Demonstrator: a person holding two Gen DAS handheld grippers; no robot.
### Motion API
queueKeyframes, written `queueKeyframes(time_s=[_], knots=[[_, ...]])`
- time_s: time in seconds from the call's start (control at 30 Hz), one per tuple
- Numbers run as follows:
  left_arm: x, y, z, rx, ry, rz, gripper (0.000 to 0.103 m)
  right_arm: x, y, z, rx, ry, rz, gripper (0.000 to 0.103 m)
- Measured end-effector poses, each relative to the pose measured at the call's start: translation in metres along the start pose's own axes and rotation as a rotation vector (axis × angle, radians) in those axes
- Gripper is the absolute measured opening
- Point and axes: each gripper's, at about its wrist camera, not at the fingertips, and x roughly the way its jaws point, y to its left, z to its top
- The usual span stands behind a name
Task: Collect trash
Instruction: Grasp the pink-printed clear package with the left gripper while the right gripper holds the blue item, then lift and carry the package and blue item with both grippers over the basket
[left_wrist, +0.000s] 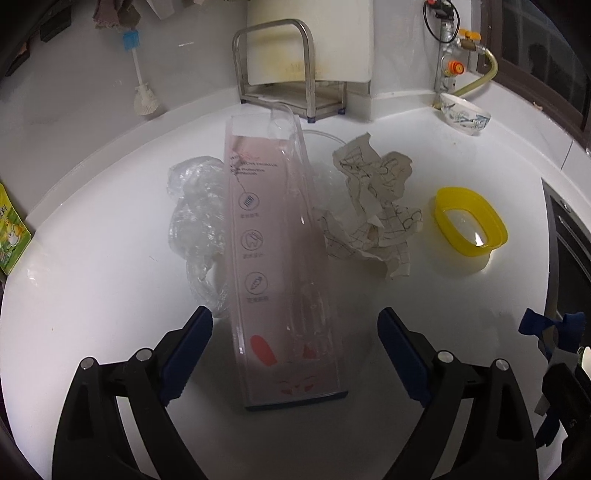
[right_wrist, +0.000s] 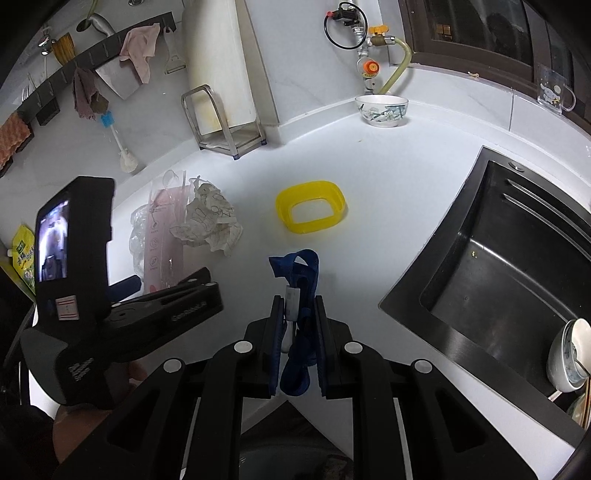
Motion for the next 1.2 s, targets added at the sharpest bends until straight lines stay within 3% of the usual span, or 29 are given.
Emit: queueKeyframes(time_s=[0.23,1.2], knots=[[-0.003,0.003,-0.004,-0.012,0.006,-0.028,0.055,0.000,0.002,-0.002,-0.005,0.002,0.006,0.015],[-0.085,0.054,-0.031,0.033,-0.140,-0.078,0.051,-0.014,0.033,-0.010,-0.026,0.015,0.085,0.015]])
